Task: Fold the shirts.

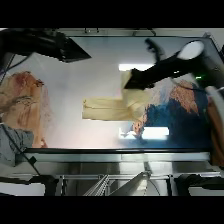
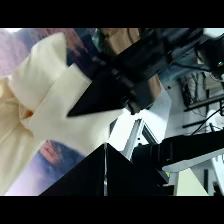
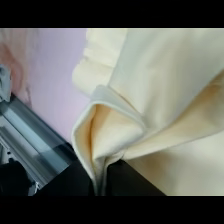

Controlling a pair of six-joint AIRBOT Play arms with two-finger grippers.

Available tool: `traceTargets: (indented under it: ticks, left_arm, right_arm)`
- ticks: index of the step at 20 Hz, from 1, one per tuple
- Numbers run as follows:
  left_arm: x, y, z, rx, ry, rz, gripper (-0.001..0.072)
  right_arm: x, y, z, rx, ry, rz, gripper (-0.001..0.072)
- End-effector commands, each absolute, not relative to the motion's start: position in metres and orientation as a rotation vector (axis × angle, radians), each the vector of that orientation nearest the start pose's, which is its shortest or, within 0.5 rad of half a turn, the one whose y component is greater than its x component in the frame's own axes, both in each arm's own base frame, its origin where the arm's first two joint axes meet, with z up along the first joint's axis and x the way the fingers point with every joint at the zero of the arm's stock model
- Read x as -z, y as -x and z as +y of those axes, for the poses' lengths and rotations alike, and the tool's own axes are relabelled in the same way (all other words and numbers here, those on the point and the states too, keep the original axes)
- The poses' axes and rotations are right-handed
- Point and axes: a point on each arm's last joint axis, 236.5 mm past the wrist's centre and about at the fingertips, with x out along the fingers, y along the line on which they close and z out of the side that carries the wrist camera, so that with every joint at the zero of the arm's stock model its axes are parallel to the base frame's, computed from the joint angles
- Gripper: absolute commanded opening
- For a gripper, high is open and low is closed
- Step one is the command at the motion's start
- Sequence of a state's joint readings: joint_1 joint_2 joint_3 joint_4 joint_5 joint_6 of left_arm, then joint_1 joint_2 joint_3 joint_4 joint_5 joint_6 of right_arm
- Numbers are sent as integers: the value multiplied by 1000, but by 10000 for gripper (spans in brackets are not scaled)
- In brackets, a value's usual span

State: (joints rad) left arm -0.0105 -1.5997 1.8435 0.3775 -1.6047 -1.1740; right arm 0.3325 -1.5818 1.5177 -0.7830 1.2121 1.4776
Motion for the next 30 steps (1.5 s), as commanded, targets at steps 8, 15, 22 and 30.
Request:
traceTargets:
  ticks: [8,15,22,30]
  left_arm:
    - [-246,-334,-186,1152,441,846,13]
    - [-252,-294,-181,1112,429,793,15]
    - [-271,-297,-121,849,445,614,22]
    - [-269,-303,-104,822,511,605,505]
  right_arm:
    - [-127,-362,479,-1269,-597,1063,449]
    - [-151,-382,266,-881,-286,1235,256]
    - [-44,-399,114,-278,-269,1396,701]
    - [71,-390,193,-587,-634,1505,701]
